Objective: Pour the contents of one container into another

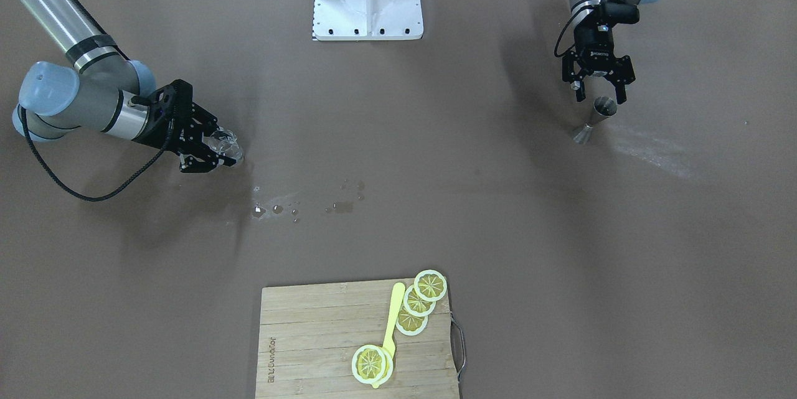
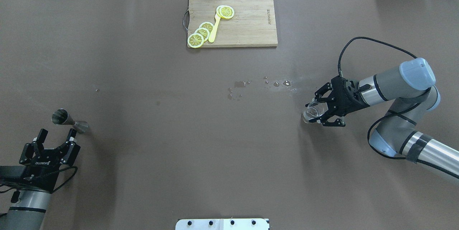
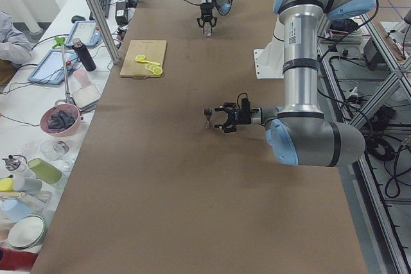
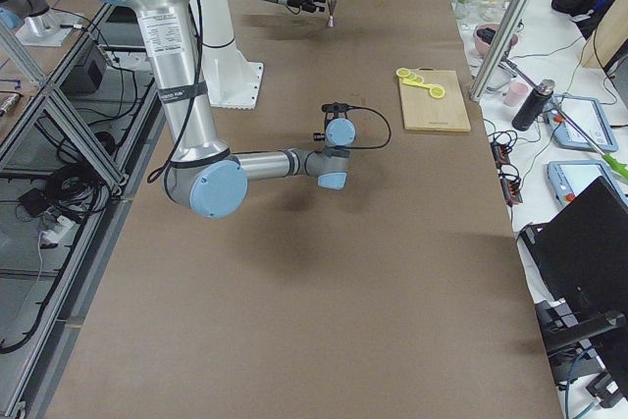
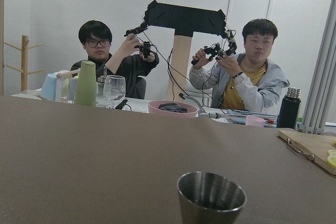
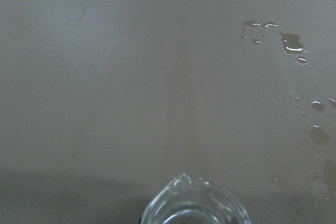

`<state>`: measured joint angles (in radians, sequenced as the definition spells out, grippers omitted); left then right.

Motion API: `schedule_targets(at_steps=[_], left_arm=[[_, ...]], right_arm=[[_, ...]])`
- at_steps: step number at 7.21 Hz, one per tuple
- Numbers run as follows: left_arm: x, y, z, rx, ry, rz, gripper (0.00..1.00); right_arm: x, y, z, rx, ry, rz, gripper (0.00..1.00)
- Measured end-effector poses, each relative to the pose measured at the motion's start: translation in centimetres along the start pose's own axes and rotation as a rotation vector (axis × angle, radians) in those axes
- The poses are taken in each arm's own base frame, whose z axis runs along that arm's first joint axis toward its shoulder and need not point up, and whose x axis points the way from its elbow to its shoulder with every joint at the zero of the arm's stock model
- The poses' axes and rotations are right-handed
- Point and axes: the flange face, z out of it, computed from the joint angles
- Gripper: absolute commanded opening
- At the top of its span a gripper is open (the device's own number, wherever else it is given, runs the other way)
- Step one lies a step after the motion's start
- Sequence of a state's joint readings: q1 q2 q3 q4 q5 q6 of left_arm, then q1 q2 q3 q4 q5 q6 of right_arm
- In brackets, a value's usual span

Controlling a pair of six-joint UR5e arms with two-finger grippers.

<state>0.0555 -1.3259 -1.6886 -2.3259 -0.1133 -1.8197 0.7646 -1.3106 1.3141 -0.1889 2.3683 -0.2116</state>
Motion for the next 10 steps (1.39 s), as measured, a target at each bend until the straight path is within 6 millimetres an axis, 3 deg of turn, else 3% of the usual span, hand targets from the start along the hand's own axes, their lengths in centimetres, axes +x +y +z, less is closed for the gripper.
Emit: schedule_targets(at_steps=[2,4,6,7,9,10], left_arm=[[0.7,1.2,0.5,0.002,-0.01,0.023,0.98],[0.9,1.6,2.2,-0.002,-0.052,0.05,0.97],[1.2,2.1,3.8,-0.014,-0.095,0.071,0.88],[1.5,2.2,4.3,-0.014,-0.104,0.071,0.75],[1.8,2.2,4.6,-0.011,-0.109,0.068,0.28],[1.9,2.2,4.6,-0.01,-0.109,0.066,0.11]], right_arm=[[1.7,0.3,-2.8,0.002,0.026,0.009,0.0],[3.5,0.8,-6.0,0.002,0.065,0.024,0.0],[4.7,1.4,-8.4,0.0,0.092,0.036,0.0],[5.2,1.5,-9.6,0.002,0.108,0.033,0.0],[6.0,1.6,-11.4,0.005,0.138,0.01,0.0],[6.5,1.6,-12.6,0.004,0.159,-0.008,0.0]])
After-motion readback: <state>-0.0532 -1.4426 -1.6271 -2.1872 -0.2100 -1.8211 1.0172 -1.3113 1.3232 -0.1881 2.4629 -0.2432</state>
